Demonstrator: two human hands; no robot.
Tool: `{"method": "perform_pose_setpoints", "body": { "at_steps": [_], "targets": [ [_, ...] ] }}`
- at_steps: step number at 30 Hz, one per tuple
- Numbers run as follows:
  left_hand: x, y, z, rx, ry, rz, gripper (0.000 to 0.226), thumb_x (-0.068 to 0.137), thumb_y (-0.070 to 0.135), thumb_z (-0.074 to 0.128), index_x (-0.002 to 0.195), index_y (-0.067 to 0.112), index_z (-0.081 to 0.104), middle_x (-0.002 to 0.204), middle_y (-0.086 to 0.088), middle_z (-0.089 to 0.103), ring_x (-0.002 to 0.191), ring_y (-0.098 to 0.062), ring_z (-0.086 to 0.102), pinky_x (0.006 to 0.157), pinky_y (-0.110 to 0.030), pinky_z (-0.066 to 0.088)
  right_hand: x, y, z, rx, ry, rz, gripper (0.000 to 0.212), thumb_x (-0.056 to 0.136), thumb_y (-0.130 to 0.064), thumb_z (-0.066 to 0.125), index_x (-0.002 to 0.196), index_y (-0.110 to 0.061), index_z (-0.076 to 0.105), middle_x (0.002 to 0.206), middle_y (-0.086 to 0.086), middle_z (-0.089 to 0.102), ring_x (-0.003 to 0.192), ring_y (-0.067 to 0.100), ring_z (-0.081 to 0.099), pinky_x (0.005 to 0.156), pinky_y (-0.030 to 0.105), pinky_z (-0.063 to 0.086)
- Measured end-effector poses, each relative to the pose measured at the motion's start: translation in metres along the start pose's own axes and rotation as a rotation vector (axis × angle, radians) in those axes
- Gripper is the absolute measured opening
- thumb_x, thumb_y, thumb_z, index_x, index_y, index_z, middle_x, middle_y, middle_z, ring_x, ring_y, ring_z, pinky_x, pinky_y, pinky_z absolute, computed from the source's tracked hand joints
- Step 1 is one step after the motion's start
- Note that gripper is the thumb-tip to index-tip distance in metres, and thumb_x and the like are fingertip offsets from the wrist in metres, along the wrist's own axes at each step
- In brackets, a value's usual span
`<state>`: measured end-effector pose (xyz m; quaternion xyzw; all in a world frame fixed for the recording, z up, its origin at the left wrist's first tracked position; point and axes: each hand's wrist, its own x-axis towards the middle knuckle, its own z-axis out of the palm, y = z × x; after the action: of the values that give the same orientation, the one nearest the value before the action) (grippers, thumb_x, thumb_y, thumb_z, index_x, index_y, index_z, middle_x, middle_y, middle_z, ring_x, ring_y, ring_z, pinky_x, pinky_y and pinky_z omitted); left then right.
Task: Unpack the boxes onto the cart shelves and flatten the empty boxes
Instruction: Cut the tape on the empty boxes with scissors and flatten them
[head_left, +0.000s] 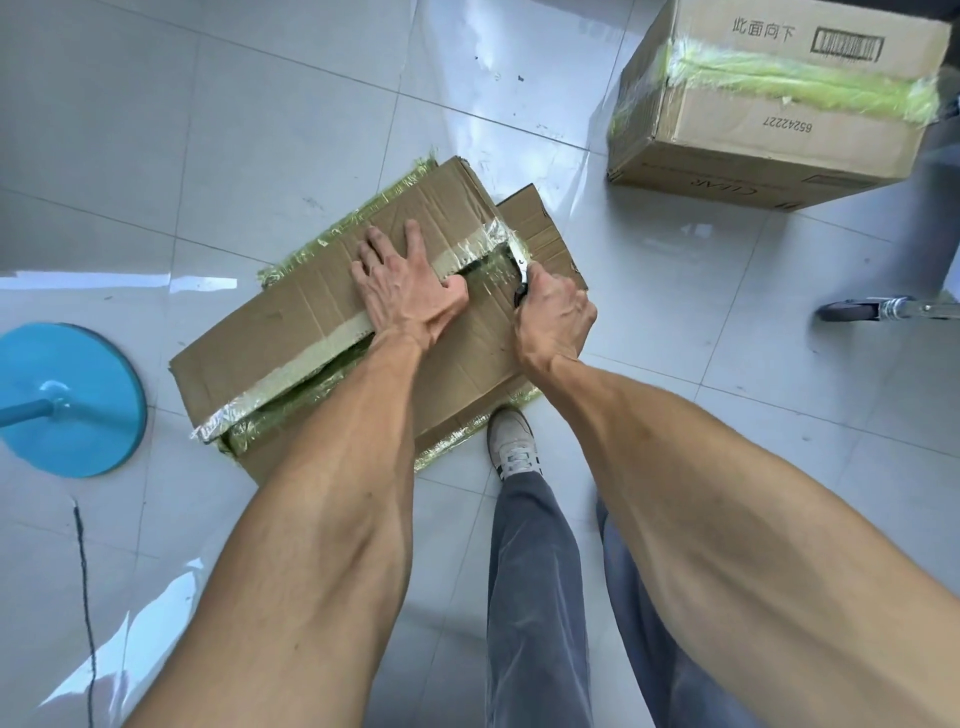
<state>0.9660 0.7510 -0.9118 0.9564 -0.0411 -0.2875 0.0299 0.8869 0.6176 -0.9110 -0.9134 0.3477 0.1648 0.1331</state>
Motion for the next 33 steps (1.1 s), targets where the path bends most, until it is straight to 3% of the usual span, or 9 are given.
{"method": "perform_pose_setpoints", "body": {
  "at_steps": [4,6,8,14,18,22,26,29,33],
  "targets": [
    [-0.027,0.011,0.01,-0.162,0.378,-0.119,0.041,0.074,0.032,0.061,0.108,0.012,0.052,0.106,-0.008,0.056,0.095,-0.024,0.053,0.088,-0.043,0.043,-0.023,0.011,0.005,0.092,0.079,0.103,0.034,0.093,0.0,0.038,0.11,-0.023,0.057,0.088,0.003,0.058,0.069,0.02,0.043,0.074,0.033,0.021],
    [-0.048,0.021,0.024,-0.254,0.351,-0.115,0.019,0.08,0.024,0.056,0.096,0.014,0.053,0.083,-0.001,0.057,0.075,-0.019,0.051,0.077,-0.034,0.04,-0.037,0.021,0.006,0.1,0.079,0.126,0.033,0.094,-0.002,0.042,0.111,-0.027,0.055,0.092,0.001,0.057,0.075,0.02,0.048,0.076,0.034,0.022],
    [-0.062,0.027,0.039,-0.214,0.219,-0.062,0.009,0.088,0.024,0.055,0.094,0.018,0.052,0.082,0.0,0.058,0.076,-0.019,0.054,0.077,-0.032,0.04,-0.044,0.031,0.007,0.102,0.046,0.124,0.031,0.096,-0.006,0.044,0.114,-0.029,0.054,0.094,0.0,0.057,0.081,0.02,0.052,0.08,0.035,0.026],
    [-0.054,0.033,0.046,-0.126,0.107,-0.036,0.062,0.079,0.022,0.059,0.137,0.009,0.042,0.129,-0.014,0.049,0.116,-0.028,0.048,0.1,-0.043,0.04,-0.043,0.053,0.002,0.104,-0.017,0.111,0.028,0.095,-0.006,0.048,0.113,-0.027,0.053,0.096,0.001,0.058,0.083,0.022,0.053,0.08,0.033,0.029],
    [-0.049,0.037,0.022,-0.186,0.16,-0.053,0.037,0.083,0.037,0.048,0.112,0.014,0.055,0.088,-0.006,0.061,0.087,-0.025,0.058,0.087,-0.042,0.045,-0.042,0.062,-0.005,0.107,-0.018,0.105,0.031,0.095,-0.004,0.048,0.116,-0.026,0.053,0.094,0.001,0.056,0.08,0.02,0.049,0.079,0.032,0.027],
    [-0.062,0.036,0.004,-0.106,0.245,-0.045,0.038,0.084,0.05,0.045,0.097,0.017,0.058,0.092,-0.004,0.052,0.091,-0.023,0.046,0.086,-0.042,0.037,-0.046,0.069,-0.022,0.033,0.003,-0.009,0.035,0.092,0.002,0.043,0.108,-0.026,0.054,0.093,0.002,0.058,0.078,0.021,0.047,0.078,0.034,0.026],
    [-0.081,0.038,-0.006,-0.184,0.256,-0.039,0.042,0.081,0.058,0.044,0.088,0.018,0.056,0.07,0.003,0.054,0.067,-0.019,0.049,0.087,-0.043,0.04,-0.048,0.072,-0.041,-0.028,-0.022,-0.138,0.033,0.089,0.004,0.044,0.106,-0.024,0.051,0.092,0.001,0.058,0.082,0.023,0.052,0.081,0.036,0.03],
    [-0.1,0.047,-0.006,-0.345,0.242,-0.04,0.041,0.082,0.056,0.038,0.078,0.018,0.053,0.056,0.004,0.053,0.055,-0.02,0.054,0.072,-0.035,0.048,-0.047,0.067,-0.052,0.102,0.036,-0.003,0.024,0.088,-0.003,0.055,0.104,-0.019,0.046,0.076,-0.001,0.053,0.068,0.024,0.045,0.075,0.033,0.031],
    [-0.125,0.055,0.005,-0.414,0.148,-0.158,0.031,0.076,0.045,0.043,0.067,0.017,0.053,0.054,0.004,0.052,0.058,-0.026,0.056,0.057,-0.031,0.036,-0.037,0.072,-0.066,0.249,0.033,0.169,0.003,0.091,-0.015,0.062,0.094,-0.014,0.061,0.082,0.009,0.062,0.07,0.031,0.055,0.065,0.033,0.043]
  ]
}}
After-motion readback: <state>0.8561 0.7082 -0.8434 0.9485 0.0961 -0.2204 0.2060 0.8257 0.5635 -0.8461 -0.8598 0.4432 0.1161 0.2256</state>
